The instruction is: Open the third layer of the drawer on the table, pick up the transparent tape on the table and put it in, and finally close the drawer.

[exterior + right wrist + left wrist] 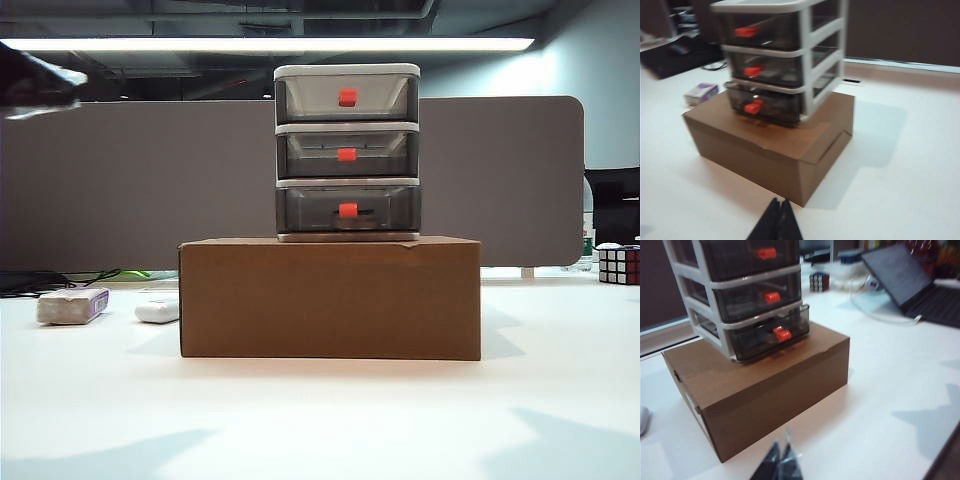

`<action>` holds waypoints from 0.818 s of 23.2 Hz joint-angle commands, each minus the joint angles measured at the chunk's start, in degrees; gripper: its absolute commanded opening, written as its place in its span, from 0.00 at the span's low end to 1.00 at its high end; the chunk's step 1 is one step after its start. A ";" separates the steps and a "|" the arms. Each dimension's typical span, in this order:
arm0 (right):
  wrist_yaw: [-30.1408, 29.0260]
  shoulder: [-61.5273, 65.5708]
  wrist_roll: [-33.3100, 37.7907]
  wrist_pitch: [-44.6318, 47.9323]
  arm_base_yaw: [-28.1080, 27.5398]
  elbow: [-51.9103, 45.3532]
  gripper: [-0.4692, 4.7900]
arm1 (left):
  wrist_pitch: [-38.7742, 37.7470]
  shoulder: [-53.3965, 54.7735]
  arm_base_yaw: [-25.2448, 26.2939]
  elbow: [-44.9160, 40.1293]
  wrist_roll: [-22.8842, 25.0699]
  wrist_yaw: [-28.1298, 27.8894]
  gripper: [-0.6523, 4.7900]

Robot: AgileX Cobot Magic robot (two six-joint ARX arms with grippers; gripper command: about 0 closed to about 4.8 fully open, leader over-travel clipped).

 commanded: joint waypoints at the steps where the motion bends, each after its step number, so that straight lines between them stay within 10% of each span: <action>1: 1.60 0.48 3.08 0.72 0.13 -2.69 0.08 | -2.38 -7.98 -0.04 -3.37 0.52 -0.24 0.11; 12: 0.63 -0.13 -2.97 18.69 0.87 -16.96 0.08 | -0.35 -8.00 6.86 -5.92 2.21 1.33 0.11; 19: -0.17 -0.13 -12.02 18.43 0.31 -16.90 0.08 | 1.66 -8.00 23.54 -5.92 2.38 12.96 0.11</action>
